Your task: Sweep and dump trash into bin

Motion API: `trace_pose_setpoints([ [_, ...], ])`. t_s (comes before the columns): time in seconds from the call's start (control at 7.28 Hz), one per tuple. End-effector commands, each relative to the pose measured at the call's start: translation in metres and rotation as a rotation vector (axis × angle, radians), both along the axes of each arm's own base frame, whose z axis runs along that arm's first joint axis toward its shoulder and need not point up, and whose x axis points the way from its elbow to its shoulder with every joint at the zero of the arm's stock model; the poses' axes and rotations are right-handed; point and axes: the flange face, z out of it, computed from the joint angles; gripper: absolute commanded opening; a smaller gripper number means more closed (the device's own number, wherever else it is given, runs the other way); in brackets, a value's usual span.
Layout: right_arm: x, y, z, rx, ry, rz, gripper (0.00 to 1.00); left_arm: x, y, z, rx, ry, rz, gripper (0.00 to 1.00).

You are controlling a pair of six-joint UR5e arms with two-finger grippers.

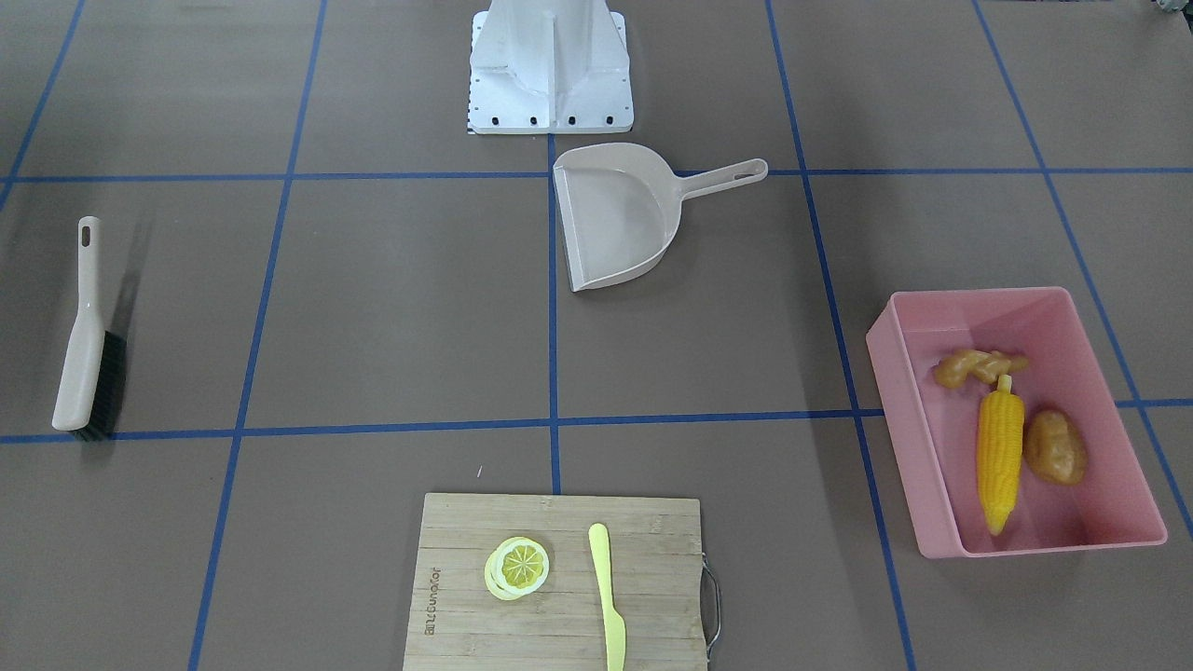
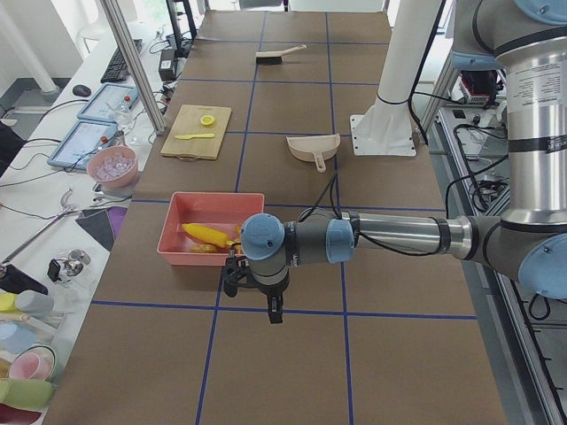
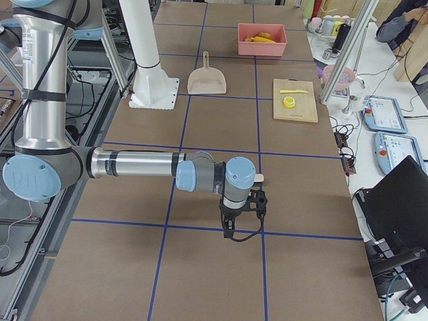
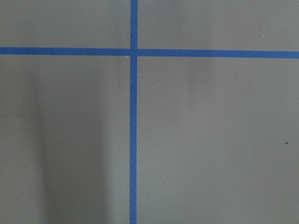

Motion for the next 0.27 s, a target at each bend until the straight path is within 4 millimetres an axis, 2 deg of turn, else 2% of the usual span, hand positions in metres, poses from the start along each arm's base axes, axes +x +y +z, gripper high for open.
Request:
trace_pose_setpoints([
  [0.0, 0.0001, -0.001, -0.0016, 0.003, 0.001, 0.001, 1.0, 0.0, -0.0003, -0.0007, 0.001, 0.0, 0.0, 0.99],
  [0.14, 0.0, 0.0009, 0.002, -0.006, 0.0, 0.001, 1.0, 0.0, -0.0003, -0.0007, 0.001, 0.0, 0.0, 0.99],
])
